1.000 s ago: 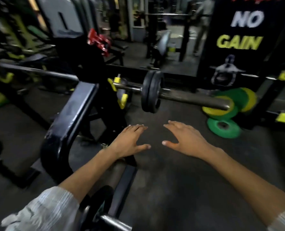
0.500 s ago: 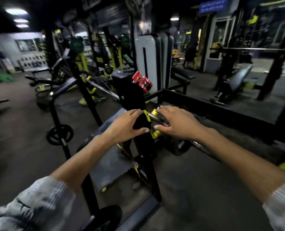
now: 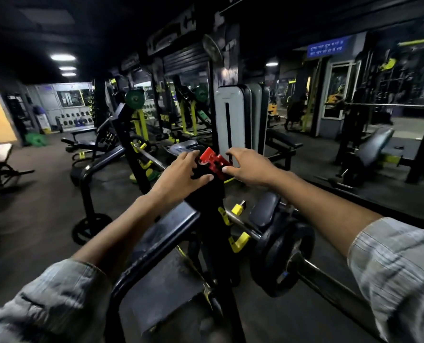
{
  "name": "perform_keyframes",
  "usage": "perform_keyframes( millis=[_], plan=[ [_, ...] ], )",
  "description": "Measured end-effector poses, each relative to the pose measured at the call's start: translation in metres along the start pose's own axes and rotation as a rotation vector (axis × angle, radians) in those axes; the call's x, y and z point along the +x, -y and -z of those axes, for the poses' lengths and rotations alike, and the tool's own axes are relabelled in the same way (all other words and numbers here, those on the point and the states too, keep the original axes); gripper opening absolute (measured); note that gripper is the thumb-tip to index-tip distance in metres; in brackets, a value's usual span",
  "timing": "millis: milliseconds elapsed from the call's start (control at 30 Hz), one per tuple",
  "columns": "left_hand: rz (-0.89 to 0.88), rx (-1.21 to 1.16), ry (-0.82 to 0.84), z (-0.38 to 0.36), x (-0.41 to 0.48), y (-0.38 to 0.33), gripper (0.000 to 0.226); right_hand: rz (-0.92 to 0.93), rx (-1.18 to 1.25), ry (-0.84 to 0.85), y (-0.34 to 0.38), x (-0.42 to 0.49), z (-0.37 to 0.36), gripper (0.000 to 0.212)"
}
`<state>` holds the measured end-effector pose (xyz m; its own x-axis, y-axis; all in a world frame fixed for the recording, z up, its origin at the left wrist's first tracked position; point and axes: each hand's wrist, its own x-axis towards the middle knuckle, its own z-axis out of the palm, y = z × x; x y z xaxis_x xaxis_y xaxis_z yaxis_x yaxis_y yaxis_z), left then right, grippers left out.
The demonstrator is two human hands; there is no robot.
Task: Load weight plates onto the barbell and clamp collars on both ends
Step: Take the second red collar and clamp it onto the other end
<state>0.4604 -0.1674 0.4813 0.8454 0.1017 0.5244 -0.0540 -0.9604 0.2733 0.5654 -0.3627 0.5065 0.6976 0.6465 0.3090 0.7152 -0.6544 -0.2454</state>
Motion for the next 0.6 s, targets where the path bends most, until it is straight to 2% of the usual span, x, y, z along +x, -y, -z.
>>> perform_keyframes(
  millis=[267, 433, 533, 600],
  plan=[
    [0.072, 0.105, -0.083, -0.021, 0.025, -0.006, 0.067, 0.006, 0.147, -0.030, -0.016, 0.042, -0.028, 0.029],
    [0.171, 0.038, -0.175, -0.029, 0.033, -0.019, 0.053, -0.026, 0.320, -0.107, -0.023, 0.048, -0.027, 0.023],
    [0.218, -0.032, -0.185, -0.030, 0.037, -0.028, 0.062, -0.037, 0.363, -0.161, -0.024, 0.045, -0.019, 0.023],
    [0.238, -0.089, -0.166, -0.032, 0.039, -0.039, 0.085, -0.060, 0.391, -0.202, -0.027, 0.042, -0.011, 0.025]
  ],
)
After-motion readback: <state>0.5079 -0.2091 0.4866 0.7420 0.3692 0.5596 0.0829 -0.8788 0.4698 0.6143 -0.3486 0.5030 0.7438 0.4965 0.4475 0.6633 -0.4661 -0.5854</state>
